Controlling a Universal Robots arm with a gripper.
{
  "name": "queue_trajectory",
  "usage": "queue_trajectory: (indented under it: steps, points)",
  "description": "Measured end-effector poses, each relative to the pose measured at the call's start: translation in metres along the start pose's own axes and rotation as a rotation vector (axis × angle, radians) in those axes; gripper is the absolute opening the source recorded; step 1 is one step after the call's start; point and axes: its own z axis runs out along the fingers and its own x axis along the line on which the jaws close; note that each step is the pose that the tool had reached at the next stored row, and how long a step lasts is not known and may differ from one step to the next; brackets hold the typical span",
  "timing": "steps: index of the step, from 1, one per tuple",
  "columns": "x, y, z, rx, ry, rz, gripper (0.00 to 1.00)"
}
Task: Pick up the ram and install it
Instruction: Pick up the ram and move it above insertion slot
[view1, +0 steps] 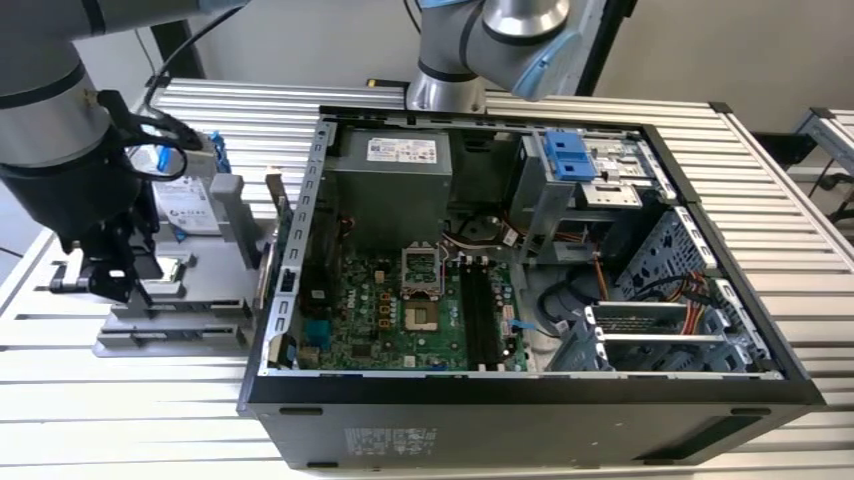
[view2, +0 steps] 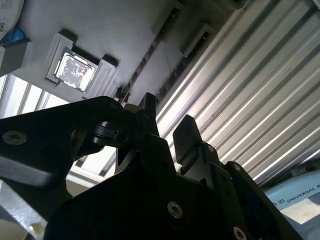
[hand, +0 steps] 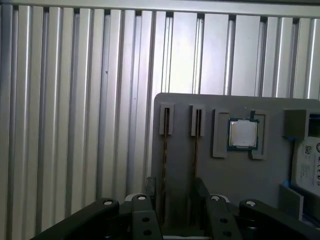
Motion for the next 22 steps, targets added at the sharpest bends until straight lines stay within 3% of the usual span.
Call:
queue_trajectory:
  steps: [13,22]
  points:
    - [-0.0007,-0.0005,0.0203,0.0053,0.0002,0.000,1.00]
    - [-0.0006,-0.0008,0.0332,0.0052,0.0001,0.009,1.00]
